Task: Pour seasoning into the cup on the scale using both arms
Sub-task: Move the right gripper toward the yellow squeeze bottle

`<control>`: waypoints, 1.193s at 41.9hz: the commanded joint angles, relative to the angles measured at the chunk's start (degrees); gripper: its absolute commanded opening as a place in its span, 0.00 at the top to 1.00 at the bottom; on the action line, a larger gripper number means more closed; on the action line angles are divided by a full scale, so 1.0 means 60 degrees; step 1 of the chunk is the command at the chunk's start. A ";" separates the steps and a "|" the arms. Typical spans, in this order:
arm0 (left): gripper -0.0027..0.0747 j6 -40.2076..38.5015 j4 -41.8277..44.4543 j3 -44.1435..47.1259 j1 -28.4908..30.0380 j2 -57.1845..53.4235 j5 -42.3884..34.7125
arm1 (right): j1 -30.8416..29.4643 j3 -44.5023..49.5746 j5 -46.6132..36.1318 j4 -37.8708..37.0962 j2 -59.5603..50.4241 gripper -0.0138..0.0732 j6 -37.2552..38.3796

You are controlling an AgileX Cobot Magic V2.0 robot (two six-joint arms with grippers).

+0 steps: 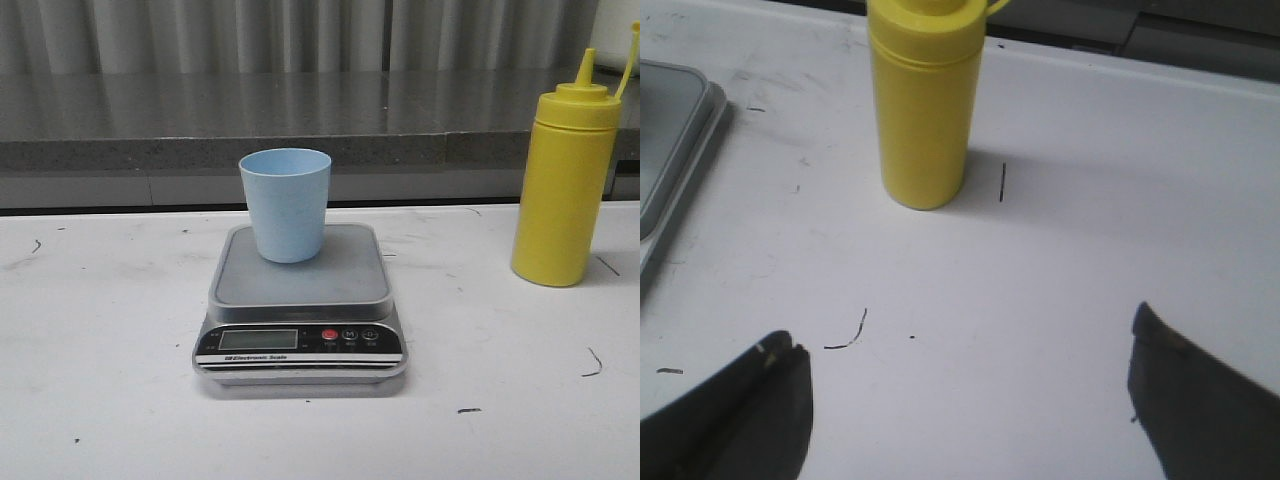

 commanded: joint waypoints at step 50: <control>0.49 -0.0123 -0.0076 -0.0236 0.0025 -0.0042 -0.0607 | 0.0353 0.2382 -1.5071 0.1635 0.7718 0.10 0.0047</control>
